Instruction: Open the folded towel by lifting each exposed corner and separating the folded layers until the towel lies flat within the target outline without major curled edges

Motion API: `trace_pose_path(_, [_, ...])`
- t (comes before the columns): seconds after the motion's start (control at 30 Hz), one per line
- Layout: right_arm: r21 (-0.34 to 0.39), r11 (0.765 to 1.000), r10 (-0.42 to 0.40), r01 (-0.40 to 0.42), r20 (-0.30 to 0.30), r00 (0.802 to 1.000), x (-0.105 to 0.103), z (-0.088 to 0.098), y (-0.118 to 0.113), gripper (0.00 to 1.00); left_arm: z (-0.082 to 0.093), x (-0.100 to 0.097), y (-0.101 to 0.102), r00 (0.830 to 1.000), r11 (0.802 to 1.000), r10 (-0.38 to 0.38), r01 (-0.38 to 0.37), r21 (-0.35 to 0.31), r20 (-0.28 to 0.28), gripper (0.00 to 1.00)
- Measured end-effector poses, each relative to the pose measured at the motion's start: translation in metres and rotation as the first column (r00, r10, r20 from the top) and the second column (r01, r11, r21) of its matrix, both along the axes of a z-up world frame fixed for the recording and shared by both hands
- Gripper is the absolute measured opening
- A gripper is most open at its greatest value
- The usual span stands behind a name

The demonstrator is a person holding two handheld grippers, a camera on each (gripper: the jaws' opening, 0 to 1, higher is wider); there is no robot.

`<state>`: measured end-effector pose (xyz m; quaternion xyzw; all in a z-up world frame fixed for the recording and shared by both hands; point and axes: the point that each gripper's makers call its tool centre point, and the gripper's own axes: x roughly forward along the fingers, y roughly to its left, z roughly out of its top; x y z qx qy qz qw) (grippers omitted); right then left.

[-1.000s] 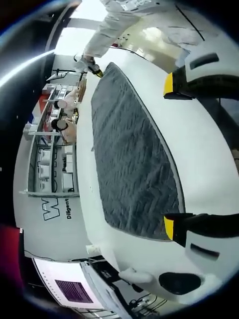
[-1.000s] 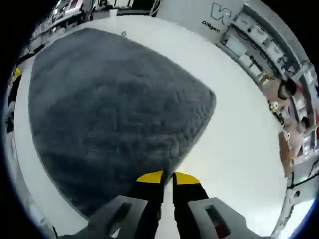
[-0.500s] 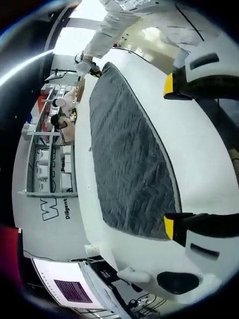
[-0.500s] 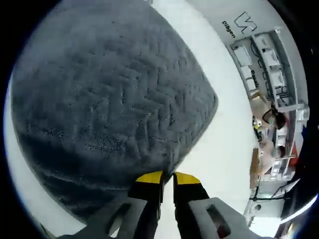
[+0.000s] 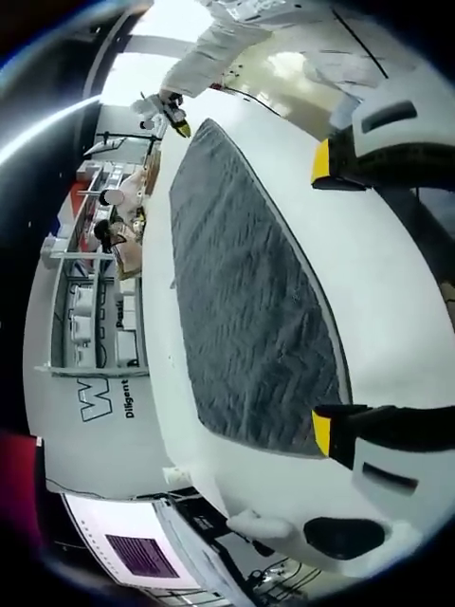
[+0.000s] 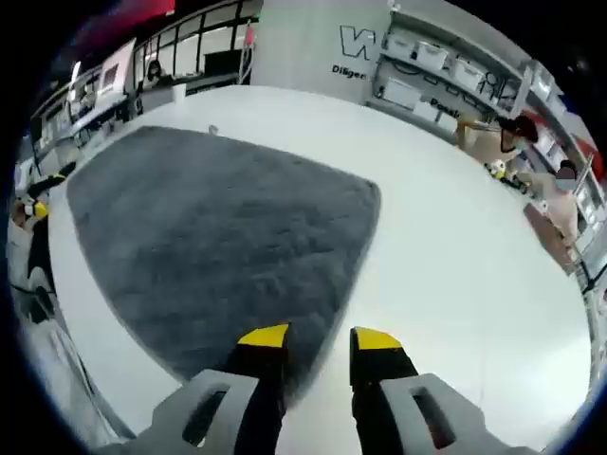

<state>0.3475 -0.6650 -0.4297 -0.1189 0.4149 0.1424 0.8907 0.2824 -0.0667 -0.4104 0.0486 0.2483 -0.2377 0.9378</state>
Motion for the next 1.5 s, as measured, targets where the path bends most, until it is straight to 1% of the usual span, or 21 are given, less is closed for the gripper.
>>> trace_pose_path(0.03, [-0.027,1.000,0.007,-0.007,-0.004,1.000,-0.002,-0.003,-0.002,0.21,0.000,0.000,-0.001,1.000,1.000,-0.001,0.001,-0.003,0.001,0.92])
trace_pose_path(0.07, [-0.062,0.998,0.012,-0.013,-0.020,1.000,-0.007,-0.007,-0.006,0.20,0.001,0.000,-0.001,1.000,1.000,-0.001,0.001,-0.006,0.002,0.92])
trace_pose_path(0.1, [-0.070,0.997,0.010,-0.012,-0.019,1.000,-0.009,-0.007,-0.007,0.20,0.001,0.001,-0.002,1.000,1.000,-0.001,0.001,-0.008,0.003,0.92])
trace_pose_path(0.17, [-0.058,0.998,0.011,-0.012,-0.018,1.000,-0.011,-0.008,-0.006,0.18,0.000,0.001,-0.003,1.000,1.000,-0.005,0.005,-0.008,0.001,0.92])
trace_pose_path(0.2, [-0.039,0.999,0.013,-0.014,-0.016,1.000,-0.012,-0.008,-0.003,0.18,0.000,0.001,-0.003,1.000,1.000,-0.007,0.007,-0.005,0.000,0.92])
trace_pose_path(0.23, [0.002,1.000,0.010,-0.010,-0.013,1.000,-0.014,-0.007,0.001,0.18,0.000,0.001,-0.003,1.000,1.000,-0.008,0.008,-0.004,-0.001,0.92])
trace_pose_path(0.27, [0.011,1.000,0.008,-0.007,-0.009,1.000,-0.014,-0.006,0.001,0.17,0.001,0.000,-0.003,1.000,1.000,-0.008,0.008,-0.004,-0.001,0.92])
trace_pose_path(0.43, [0.007,1.000,-0.006,0.006,0.001,1.000,-0.019,-0.003,-0.004,0.12,0.002,-0.001,0.001,1.000,1.000,0.004,-0.004,-0.004,0.003,0.92])
trace_pose_path(0.57, [-0.017,1.000,0.000,0.000,-0.045,0.999,-0.025,-0.015,-0.005,0.09,-0.003,-0.001,0.002,1.000,1.000,0.007,-0.007,-0.006,-0.007,0.92])
trace_pose_path(0.67, [-0.015,1.000,0.003,-0.004,-0.043,0.999,-0.025,-0.013,-0.003,0.07,-0.005,-0.001,0.001,1.000,1.000,0.005,-0.005,-0.010,-0.013,0.91])
trace_pose_path(0.7, [-0.019,1.000,0.006,-0.007,-0.047,0.999,-0.025,-0.014,-0.002,0.07,-0.006,-0.001,0.000,1.000,1.000,0.003,-0.003,-0.010,-0.014,0.91])
trace_pose_path(0.77, [-0.023,1.000,-0.015,0.014,-0.056,0.998,-0.025,-0.014,-0.003,0.08,-0.006,-0.002,0.000,1.000,1.000,0.000,0.000,-0.008,-0.016,0.91])
trace_pose_path(0.87, [-0.036,0.999,-0.005,0.002,-0.070,0.998,-0.024,-0.014,-0.003,0.06,-0.005,-0.002,0.000,1.000,1.000,-0.002,0.001,-0.007,-0.014,0.91])
trace_pose_path(0.97, [-0.107,0.994,0.021,-0.034,-0.127,0.992,-0.025,-0.014,-0.001,0.05,-0.005,-0.002,0.000,1.000,1.000,0.002,-0.002,-0.003,-0.015,0.91])
trace_pose_path(1.03, [-0.135,0.990,0.029,-0.050,-0.152,0.988,-0.025,-0.015,-0.001,0.05,-0.005,-0.002,0.000,1.000,1.000,0.001,-0.001,-0.002,-0.015,0.91])
trace_pose_path(1.07, [-0.172,0.982,0.049,-0.081,-0.185,0.982,-0.024,-0.015,-0.001,0.04,-0.005,-0.003,0.000,1.000,1.000,0.000,0.000,-0.004,-0.014,0.91])
trace_pose_path(1.2, [-0.228,0.965,0.068,-0.129,-0.258,0.964,-0.025,-0.016,0.001,0.03,-0.007,-0.004,0.000,1.000,1.000,-0.002,0.002,-0.003,-0.017,0.91])
trace_pose_path(1.3, [-0.262,0.952,0.080,-0.158,-0.284,0.955,-0.025,-0.017,0.002,0.03,-0.009,-0.005,0.003,1.000,1.000,0.003,-0.003,-0.008,-0.019,0.90])
trace_pose_path(1.37, [-0.282,0.945,0.074,-0.164,-0.305,0.950,-0.025,-0.017,0.000,0.03,-0.009,-0.005,0.005,1.000,1.000,0.006,-0.006,-0.009,-0.020,0.90])
trace_pose_path(1.47, [-0.330,0.923,0.078,-0.198,-0.343,0.936,-0.027,-0.017,-0.003,0.03,-0.010,-0.007,0.007,1.000,1.000,0.009,-0.009,-0.009,-0.022,0.90])
trace_pose_path(1.5, [-0.351,0.912,0.079,-0.213,-0.359,0.930,-0.028,-0.017,-0.004,0.03,-0.010,-0.008,0.008,1.000,1.000,0.009,-0.010,-0.009,-0.021,0.90])
